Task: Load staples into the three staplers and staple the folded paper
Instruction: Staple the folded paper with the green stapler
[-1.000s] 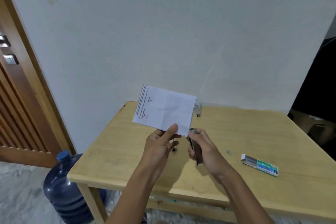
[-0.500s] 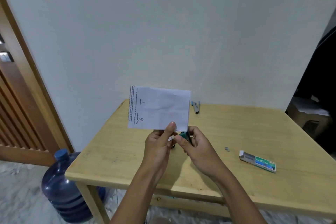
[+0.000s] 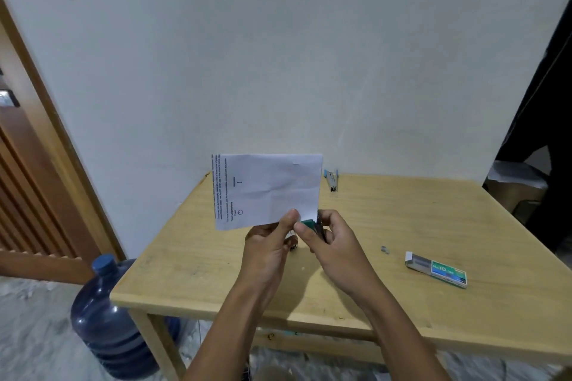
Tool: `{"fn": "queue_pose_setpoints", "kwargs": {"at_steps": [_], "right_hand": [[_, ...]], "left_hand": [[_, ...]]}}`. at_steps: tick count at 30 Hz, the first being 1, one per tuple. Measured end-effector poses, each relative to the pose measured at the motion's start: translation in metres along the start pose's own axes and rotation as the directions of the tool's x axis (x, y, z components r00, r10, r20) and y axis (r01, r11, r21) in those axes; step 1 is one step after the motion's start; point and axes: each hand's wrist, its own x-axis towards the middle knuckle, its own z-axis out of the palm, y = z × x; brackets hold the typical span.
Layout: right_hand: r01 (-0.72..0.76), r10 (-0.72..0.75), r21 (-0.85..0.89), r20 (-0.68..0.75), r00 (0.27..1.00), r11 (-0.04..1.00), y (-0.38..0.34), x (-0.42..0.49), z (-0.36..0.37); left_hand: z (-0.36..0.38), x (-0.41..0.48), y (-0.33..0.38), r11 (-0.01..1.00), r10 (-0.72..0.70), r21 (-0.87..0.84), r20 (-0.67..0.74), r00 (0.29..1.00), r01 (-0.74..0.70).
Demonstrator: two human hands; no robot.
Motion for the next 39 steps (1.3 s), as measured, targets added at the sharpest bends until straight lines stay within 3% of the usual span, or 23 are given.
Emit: {"fn": "queue_pose_setpoints", "kwargs": {"at_steps": [7, 14, 27, 39], "right_hand": [[-0.015, 0.011, -0.041, -0.074, 0.997, 0.999, 0.000, 0.000, 0.004], [0.004, -0.004, -0.050, -0.001, 1.000, 0.999, -0.007, -0.002, 0.004], [0.090, -0.083, -0.156, 0.050, 0.995, 0.984, -0.006, 0.001, 0.004], [0.074, -0.067, -0.130, 0.052, 0.996, 0.989, -0.005, 0.001, 0.006]], "left_hand": [[-0.003, 0.002, 0.000, 0.999, 0.006, -0.035, 0.013, 1.000, -0.006], [-0.008, 0.004, 0.001, 0.998, -0.031, -0.057, 0.032, 0.999, 0.033], [-0.010, 0.007, 0.001, 0.944, -0.113, -0.294, 0.142, 0.983, 0.151], [-0.004, 0.001, 0.000, 0.966, -0.049, -0.251, 0.077, 0.996, 0.067]]}}
